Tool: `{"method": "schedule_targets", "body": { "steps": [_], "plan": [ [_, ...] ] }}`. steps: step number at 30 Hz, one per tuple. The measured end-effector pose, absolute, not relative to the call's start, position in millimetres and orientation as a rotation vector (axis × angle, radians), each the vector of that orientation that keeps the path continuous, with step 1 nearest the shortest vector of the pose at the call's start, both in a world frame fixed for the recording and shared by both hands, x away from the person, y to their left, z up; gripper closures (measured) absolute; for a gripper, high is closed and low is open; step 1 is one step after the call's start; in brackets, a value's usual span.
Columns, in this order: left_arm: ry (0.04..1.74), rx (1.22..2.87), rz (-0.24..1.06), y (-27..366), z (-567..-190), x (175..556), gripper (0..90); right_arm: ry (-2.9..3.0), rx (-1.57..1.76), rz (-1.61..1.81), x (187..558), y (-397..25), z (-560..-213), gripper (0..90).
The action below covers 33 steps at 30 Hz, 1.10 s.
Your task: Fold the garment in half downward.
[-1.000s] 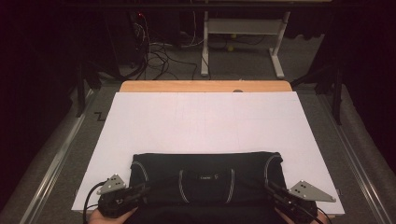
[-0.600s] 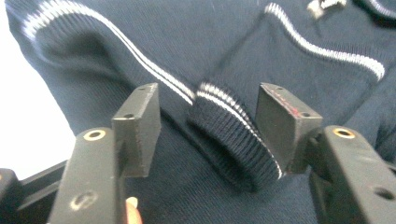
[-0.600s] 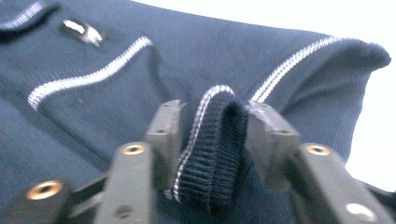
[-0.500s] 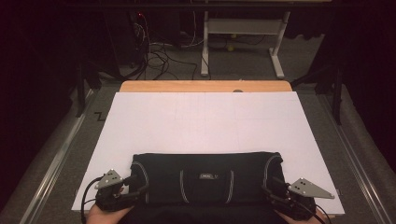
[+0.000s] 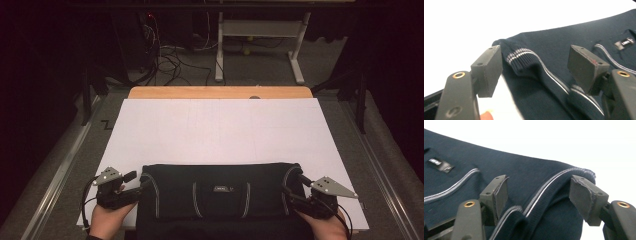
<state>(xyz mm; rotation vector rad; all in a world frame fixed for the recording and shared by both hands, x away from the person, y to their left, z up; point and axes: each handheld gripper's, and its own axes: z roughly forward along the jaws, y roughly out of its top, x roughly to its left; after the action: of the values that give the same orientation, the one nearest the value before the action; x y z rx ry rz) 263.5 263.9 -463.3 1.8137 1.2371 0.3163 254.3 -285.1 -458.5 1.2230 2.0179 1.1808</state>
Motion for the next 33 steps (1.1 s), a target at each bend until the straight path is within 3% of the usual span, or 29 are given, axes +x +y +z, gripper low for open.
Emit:
{"method": "schedule_targets", "body": {
  "steps": [6,9,17,33],
  "plan": [
    [1.267,1.807,0.326,262.7,-463.4,285.0,25.3,1.980,1.255,1.159,274.4,-285.6,-458.0,27.8],
    [1.274,1.824,0.291,257.6,-463.6,297.9,18.8,1.959,1.265,1.153,284.7,-285.6,-457.4,25.3],
    [1.312,1.846,0.274,250.3,-469.6,317.9,18.9,1.956,1.368,1.105,313.5,-291.4,-461.4,23.3],
    [1.362,1.919,0.232,257.7,-481.2,310.9,37.7,2.017,1.531,0.989,307.5,-305.6,-472.4,39.6]
  ]
}}
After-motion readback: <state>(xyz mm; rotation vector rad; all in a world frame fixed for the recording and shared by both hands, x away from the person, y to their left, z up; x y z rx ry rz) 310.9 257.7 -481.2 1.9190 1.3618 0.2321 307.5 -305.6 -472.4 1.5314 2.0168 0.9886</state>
